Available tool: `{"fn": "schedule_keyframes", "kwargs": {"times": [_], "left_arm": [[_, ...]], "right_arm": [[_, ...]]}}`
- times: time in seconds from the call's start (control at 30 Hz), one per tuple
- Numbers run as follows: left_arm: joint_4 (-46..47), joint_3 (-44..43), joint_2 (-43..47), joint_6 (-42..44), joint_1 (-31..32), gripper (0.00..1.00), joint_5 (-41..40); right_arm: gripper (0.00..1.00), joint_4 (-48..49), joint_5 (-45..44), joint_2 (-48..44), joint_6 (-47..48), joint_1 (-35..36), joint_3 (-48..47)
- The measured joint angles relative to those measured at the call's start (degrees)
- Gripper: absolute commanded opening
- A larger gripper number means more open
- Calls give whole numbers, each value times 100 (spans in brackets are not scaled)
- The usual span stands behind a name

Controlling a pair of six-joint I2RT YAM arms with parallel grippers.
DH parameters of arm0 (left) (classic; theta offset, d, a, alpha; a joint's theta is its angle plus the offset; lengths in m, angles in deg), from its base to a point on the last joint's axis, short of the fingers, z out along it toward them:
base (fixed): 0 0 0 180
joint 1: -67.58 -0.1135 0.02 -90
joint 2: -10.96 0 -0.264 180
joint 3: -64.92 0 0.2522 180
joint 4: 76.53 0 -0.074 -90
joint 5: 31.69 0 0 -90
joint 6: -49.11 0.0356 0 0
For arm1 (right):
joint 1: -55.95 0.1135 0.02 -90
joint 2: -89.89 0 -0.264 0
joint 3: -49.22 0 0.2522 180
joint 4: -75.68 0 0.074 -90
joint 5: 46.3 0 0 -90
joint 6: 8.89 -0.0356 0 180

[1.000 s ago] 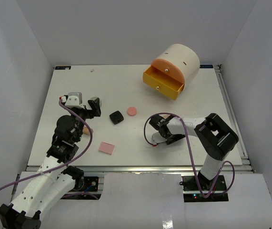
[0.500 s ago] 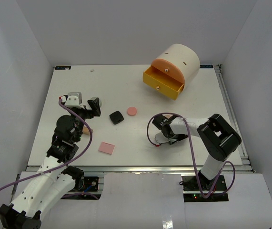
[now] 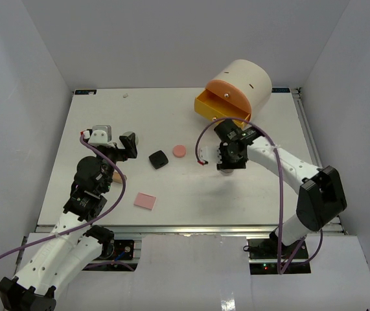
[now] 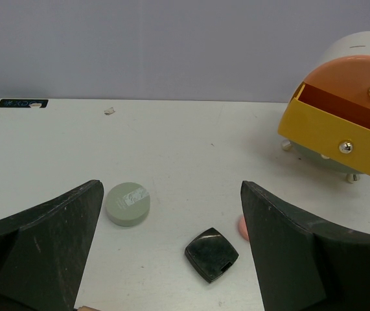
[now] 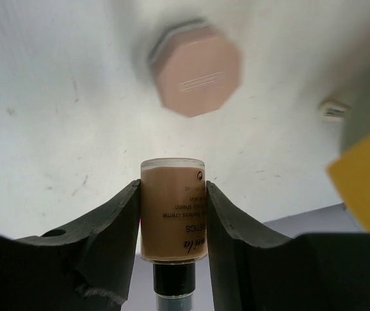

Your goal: Organize the makeup

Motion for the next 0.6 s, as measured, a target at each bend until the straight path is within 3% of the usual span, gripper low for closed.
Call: {"fn": "schedule_keyframes", "kwargs": {"times": [0.33,0.6], "left_arm": [[2,2,1,0,-1,98,40],[2,2,0,0,-7,98,51]], "right_arm": [[10,-13,2395,-19,-1243,-1168,-2219],[10,1318,3263,356,-2750,-1923,-2664]]}}
